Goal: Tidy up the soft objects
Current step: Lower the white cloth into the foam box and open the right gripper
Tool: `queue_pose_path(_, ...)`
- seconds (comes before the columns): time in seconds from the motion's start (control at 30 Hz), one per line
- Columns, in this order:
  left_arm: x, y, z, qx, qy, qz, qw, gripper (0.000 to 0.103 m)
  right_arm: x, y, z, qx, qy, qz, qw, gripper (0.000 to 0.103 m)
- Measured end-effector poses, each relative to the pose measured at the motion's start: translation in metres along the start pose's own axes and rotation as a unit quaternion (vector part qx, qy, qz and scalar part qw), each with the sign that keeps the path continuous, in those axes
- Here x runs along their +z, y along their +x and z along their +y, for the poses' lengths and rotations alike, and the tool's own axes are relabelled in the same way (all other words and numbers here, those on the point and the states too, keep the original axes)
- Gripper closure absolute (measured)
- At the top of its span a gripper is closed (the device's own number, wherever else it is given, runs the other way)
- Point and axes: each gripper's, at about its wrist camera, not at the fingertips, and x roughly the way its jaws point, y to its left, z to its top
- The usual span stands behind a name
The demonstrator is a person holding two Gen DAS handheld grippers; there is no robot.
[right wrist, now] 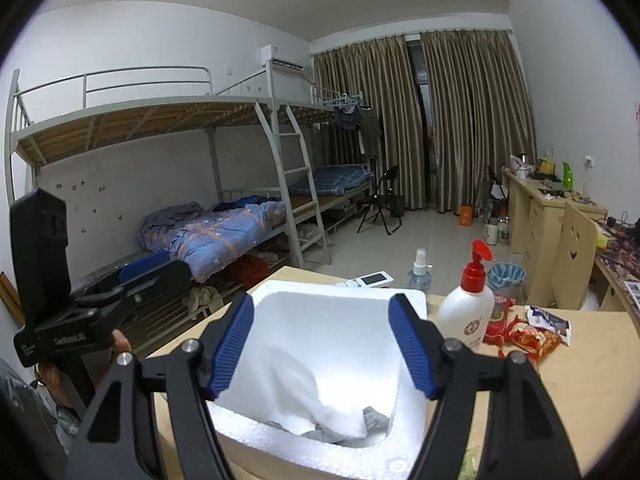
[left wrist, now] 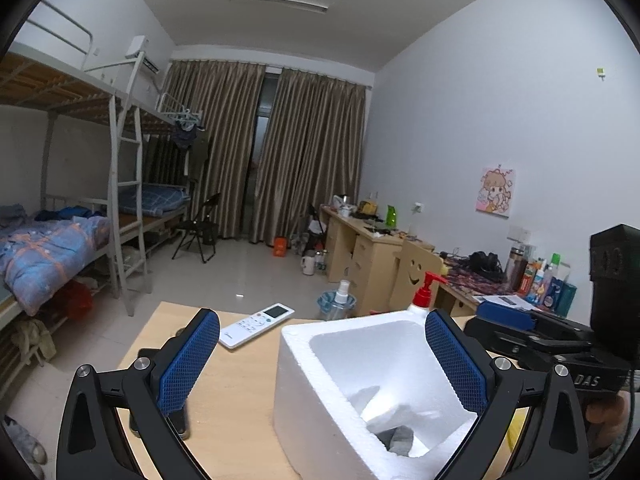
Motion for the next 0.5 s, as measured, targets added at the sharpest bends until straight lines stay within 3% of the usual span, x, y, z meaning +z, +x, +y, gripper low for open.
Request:
queue_pose_path(0.2,-0.0017,0.0002,-0.0033,-0.002,0.004,0.001,1.0,0.0,-0.0007,0.0056,-0.0017,-0.002,0.007,0.004,1.0,0.02)
queue_pose_path(0.33,-0.0013,-0.0013,-0.0044,-0.007,0.004,-0.001,1.0,0.0,0.0,0.0054,-0.0006,-0.001,0.004,0.0,1.0,0.0)
queue_pose_path(0.5,-0.0002,-0.0055,-0.006,-0.006,0.009,-0.008,0.9999,0.0,0.002,-0.0015,0.005,-0.02,-0.009,-0.013,1.0,0.0)
